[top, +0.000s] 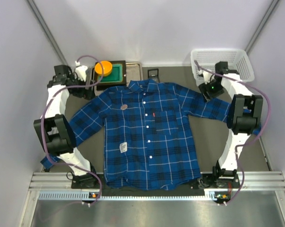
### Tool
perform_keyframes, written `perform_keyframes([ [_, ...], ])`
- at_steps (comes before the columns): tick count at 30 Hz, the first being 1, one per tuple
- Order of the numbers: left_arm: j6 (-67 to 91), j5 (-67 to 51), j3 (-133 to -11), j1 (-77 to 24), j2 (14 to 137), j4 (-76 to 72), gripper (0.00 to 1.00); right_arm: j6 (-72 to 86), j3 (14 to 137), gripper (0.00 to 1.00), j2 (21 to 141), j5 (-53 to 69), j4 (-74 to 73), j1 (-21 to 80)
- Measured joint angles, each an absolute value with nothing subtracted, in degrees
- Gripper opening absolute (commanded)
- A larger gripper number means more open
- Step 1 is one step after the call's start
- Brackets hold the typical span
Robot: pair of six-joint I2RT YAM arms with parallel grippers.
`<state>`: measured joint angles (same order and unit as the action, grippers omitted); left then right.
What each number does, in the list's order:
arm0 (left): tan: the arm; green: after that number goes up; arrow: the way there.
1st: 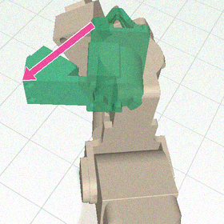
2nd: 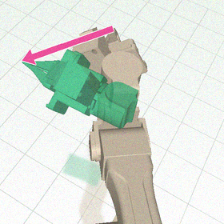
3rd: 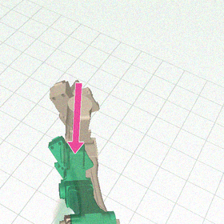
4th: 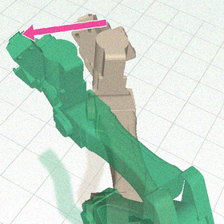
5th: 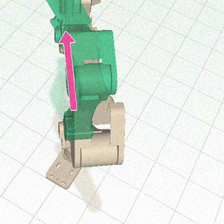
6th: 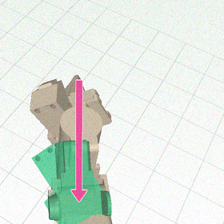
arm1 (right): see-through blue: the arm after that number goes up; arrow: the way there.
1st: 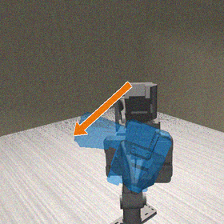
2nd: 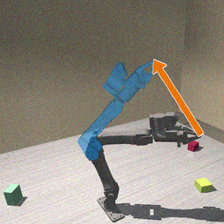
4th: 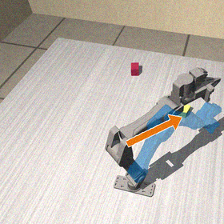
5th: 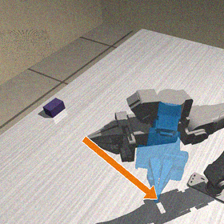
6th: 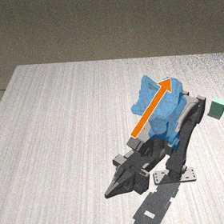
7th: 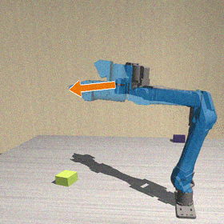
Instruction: Pin the brooch onto the clothing
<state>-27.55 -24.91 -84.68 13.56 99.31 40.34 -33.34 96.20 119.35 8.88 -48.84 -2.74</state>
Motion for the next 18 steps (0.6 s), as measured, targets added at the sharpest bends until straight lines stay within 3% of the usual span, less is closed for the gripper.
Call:
perform_keyframes([
  [5,-21.9,-26.0,-84.4,13.6,91.6,34.0,0.98,-30.5,94.9,0.82,105.4,12.2,-48.3,-1.5],
  [6,-20.3,-26.3,-83.8,13.6,88.9,31.8,0.98,-29.7,94.9,0.99,101.5,13.0,-47.4,-0.9],
  [11,-14.5,-28.1,-84.7,13.4,78.1,28.3,0.98,-23.9,94.8,0.99,86.0,18.5,-40.3,0.8],
  [15,-13.5,-29.1,-92.6,12.3,79.0,33.3,0.98,-16.5,91.9,0.99,77.9,23.1,-33.3,1.0],
  [18,-13.1,-28.3,-90.3,11.2,79.3,37.5,0.98,-15.3,84.6,0.99,73.9,28.2,-31.2,1.0],
])
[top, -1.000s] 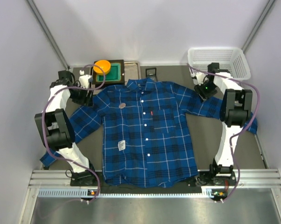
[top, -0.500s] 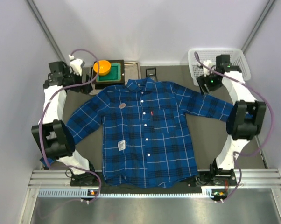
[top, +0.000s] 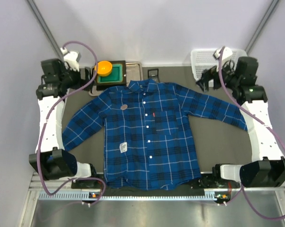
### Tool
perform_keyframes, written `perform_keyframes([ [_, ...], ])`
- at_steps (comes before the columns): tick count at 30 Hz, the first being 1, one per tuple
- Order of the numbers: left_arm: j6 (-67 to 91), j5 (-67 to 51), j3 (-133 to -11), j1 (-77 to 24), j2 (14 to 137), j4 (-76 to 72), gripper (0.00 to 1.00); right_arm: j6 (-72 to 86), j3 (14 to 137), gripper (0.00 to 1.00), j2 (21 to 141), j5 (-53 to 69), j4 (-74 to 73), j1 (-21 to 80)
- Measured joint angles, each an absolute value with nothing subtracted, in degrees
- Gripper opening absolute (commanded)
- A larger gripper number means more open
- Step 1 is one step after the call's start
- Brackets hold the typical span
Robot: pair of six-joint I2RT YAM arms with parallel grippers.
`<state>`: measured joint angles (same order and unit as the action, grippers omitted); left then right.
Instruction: Pin the brooch onto the clothing
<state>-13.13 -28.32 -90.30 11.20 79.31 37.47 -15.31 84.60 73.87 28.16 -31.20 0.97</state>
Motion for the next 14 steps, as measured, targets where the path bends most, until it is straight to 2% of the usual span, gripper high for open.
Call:
perform_keyframes([
  [4,-10.5,-23.4,-76.8,9.3,78.1,40.2,0.98,-14.9,69.2,0.99,70.1,29.1,-32.2,1.7],
  [8,-8.3,-17.0,-62.4,6.4,73.4,41.3,0.98,-17.1,54.6,0.99,66.3,23.6,-34.6,4.3],
  [14,-7.6,-10.4,-57.6,1.8,67.1,39.2,0.98,-18.3,48.3,0.99,57.5,18.9,-36.1,5.1],
])
